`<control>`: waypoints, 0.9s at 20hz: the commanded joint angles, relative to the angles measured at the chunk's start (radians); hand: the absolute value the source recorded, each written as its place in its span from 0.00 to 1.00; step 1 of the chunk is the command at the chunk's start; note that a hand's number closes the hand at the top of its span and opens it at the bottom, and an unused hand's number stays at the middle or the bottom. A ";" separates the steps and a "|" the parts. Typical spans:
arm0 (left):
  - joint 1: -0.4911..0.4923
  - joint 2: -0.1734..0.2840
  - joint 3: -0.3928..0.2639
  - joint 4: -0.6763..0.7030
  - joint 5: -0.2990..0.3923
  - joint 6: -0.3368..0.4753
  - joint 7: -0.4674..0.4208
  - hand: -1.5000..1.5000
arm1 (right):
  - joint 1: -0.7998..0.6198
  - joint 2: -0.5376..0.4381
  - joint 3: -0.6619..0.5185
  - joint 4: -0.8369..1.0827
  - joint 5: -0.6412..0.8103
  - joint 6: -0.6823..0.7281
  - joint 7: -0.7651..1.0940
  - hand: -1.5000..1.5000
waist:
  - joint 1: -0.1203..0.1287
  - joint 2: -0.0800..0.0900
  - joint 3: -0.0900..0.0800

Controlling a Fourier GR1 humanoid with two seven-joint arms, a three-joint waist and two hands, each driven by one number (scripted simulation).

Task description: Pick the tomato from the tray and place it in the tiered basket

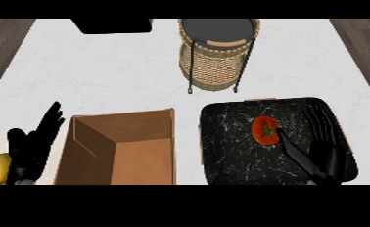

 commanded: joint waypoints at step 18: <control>0.014 0.016 0.054 -0.002 0.009 -0.121 0.040 0.50 | 0.105 -0.360 0.269 -0.582 0.428 -0.034 1.035 0.00 | 0.040 -0.007 0.000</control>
